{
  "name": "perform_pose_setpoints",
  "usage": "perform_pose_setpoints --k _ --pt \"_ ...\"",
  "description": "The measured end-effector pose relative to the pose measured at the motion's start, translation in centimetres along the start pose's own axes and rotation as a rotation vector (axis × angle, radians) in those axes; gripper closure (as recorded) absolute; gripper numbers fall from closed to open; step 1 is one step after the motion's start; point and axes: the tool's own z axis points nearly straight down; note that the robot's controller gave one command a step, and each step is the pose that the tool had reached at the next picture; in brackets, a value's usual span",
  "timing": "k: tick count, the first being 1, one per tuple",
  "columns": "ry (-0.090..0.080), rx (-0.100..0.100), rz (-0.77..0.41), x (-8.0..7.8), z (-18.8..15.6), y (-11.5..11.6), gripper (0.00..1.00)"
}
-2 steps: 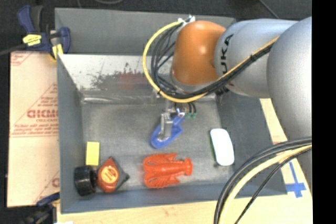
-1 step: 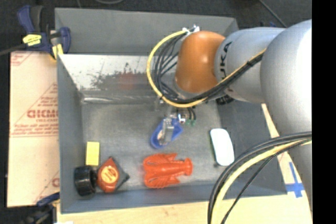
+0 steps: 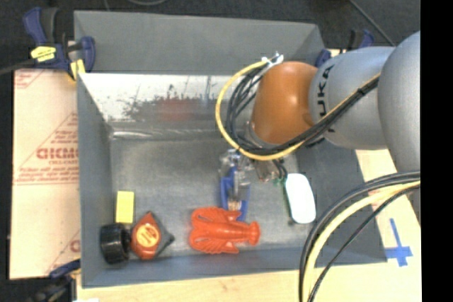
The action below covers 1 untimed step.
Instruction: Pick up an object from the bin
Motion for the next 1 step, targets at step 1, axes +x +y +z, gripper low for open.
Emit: perform_pose_setpoints --k 1 --pt "0.0 0.0 0.001 0.0 0.0 0.0 1.0"
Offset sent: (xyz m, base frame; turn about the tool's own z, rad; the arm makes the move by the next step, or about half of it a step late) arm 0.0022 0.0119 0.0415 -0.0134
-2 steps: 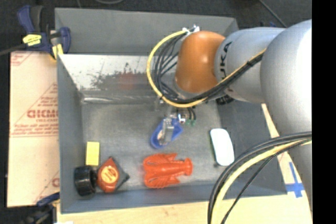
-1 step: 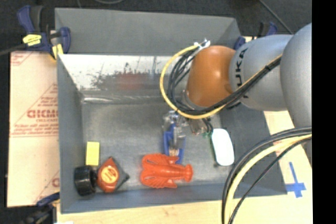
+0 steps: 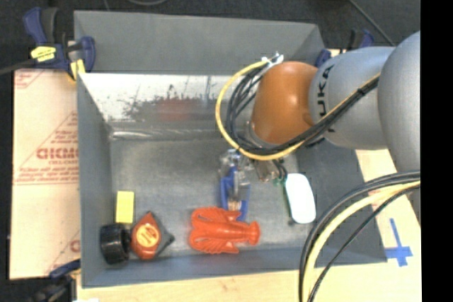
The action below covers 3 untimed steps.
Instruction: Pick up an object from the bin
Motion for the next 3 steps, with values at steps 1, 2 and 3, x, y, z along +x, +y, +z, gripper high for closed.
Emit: perform_pose_setpoints --k 1,2,3 --pt "0.004 0.001 -0.009 -0.2 -2.7 0.6 1.0" --pt "0.004 0.0 -0.011 -0.5 -3.6 0.7 1.0" --pt "-0.007 0.001 -0.011 -2.7 -3.6 2.2 1.0"
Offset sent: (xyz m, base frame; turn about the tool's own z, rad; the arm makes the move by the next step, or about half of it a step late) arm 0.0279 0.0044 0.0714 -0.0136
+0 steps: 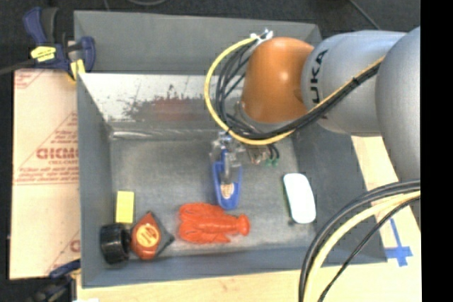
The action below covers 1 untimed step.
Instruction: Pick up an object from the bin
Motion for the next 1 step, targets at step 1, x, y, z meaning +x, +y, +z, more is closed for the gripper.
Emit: perform_pose_setpoints --k 1 --pt "0.02 -0.003 -0.012 2.42 -1.76 1.05 1.0"
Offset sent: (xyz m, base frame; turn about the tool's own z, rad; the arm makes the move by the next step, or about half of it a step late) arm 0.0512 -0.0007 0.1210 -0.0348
